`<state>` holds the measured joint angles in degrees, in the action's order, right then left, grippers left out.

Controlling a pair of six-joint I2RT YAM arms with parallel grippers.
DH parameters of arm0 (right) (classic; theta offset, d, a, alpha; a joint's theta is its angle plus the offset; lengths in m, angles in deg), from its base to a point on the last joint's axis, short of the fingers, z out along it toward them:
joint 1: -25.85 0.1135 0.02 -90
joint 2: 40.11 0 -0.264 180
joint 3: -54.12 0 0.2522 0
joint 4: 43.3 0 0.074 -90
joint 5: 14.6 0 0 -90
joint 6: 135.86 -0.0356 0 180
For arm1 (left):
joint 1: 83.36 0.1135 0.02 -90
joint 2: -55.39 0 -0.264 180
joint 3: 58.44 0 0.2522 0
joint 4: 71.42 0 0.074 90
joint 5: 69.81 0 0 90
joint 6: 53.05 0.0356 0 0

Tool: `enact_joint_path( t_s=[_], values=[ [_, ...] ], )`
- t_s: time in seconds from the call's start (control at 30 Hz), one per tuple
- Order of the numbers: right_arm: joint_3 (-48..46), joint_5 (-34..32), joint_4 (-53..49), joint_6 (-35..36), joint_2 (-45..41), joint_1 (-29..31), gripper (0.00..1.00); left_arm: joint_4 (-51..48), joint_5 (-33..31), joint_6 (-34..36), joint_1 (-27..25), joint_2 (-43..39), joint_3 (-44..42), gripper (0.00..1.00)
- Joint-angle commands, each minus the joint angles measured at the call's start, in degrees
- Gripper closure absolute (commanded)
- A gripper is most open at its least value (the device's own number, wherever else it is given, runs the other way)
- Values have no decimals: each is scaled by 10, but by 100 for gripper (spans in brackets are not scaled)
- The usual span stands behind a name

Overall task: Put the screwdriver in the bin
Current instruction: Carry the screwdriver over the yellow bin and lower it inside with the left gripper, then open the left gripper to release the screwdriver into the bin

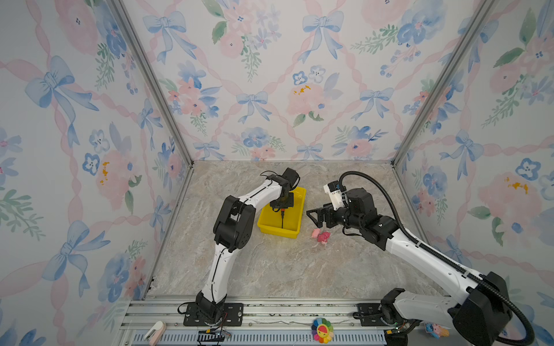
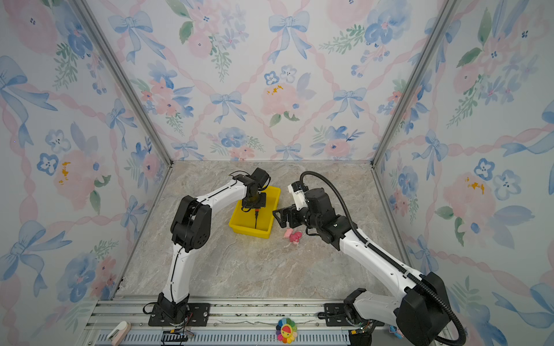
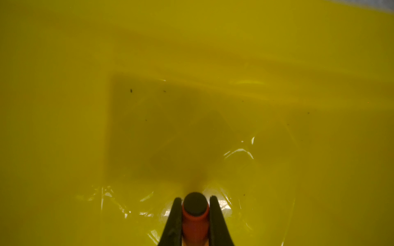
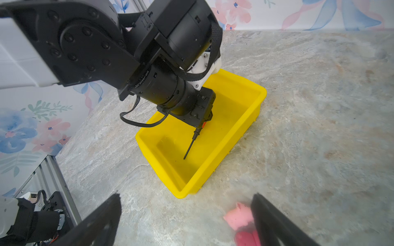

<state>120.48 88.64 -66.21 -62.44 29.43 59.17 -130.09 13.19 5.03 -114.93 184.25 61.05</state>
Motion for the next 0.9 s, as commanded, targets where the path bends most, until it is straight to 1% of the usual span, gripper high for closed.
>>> enact_joint_path(
  t_s=[0.0,0.23,0.47,0.6,0.8,0.87],
  values=[
    [14,-1,7,-5,6,-8,3,-6,6,-3,-2,16,23,98],
    [18,13,7,2,9,-11,3,-6,5,-4,-2,32,23,98],
    [16,12,6,3,5,-16,3,-6,5,-8,-2,46,25,95],
    [15,13,4,4,-2,-21,3,-6,8,-10,-3,50,25,91],
    [12,10,-2,5,-14,-28,3,-6,8,-13,-4,47,26,79],
    [12,9,-4,7,-19,-30,3,-5,7,-14,-4,42,27,74]
  ],
)
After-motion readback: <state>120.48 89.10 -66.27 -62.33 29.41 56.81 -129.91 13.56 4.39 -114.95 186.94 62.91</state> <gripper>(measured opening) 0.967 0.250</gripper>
